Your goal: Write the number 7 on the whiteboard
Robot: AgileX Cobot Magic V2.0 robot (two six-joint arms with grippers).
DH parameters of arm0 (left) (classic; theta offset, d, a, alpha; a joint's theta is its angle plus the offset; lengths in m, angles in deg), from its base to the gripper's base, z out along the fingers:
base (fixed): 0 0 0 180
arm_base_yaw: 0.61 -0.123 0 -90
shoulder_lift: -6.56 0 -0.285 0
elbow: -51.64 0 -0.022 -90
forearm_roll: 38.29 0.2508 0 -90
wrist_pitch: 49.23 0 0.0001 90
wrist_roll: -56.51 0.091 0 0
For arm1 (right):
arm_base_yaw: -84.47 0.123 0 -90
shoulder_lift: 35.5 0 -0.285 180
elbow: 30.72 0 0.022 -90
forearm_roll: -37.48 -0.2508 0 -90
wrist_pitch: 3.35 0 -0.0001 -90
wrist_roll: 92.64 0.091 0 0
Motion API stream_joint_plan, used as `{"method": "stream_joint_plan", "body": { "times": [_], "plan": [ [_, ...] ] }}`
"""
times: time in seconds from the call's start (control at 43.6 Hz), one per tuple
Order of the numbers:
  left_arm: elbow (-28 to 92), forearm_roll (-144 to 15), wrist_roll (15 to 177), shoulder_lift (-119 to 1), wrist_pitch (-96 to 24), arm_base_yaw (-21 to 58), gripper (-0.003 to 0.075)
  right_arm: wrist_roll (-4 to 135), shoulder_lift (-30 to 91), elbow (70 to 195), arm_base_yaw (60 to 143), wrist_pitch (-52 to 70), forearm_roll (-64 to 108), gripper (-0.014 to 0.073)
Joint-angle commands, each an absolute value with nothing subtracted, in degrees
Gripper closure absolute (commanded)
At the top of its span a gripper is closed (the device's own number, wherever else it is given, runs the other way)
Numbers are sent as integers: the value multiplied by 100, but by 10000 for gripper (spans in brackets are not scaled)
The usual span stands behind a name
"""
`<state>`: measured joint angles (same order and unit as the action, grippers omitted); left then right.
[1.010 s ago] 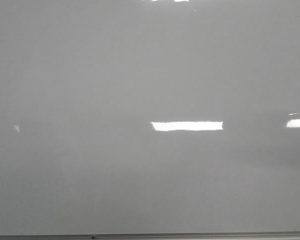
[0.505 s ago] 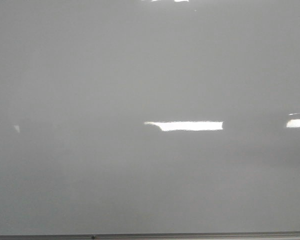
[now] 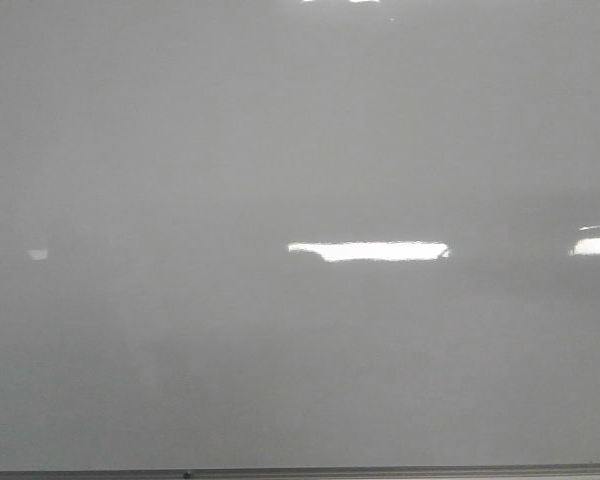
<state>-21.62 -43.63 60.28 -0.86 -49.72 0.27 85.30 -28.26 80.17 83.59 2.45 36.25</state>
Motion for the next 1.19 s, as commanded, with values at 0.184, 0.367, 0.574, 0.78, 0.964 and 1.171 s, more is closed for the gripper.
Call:
{"method": "stream_joint_plan", "body": {
  "times": [0.184,0.367,0.574,0.78,0.964,1.171],
  "plan": [
    [-205,-4398,5988,-548,-4215,86,741,8551,-2387,10060,8369,1221,3593,661],
    [792,-4398,5998,-1240,-3384,86,741,8551,-1589,10979,8369,1739,3593,661],
    [1242,-4398,6012,-1960,-2763,86,741,8551,-745,11437,8369,2277,3593,661],
    [1123,-4398,6012,-2505,-2602,86,741,8551,13,11432,8369,2496,3593,661],
    [956,-4398,6012,-2788,-2571,86,741,8551,522,11307,8369,2554,3593,661],
    [788,-4398,6012,-3028,-2571,86,741,8551,1051,11088,8369,2616,3593,661]
  ]
}}
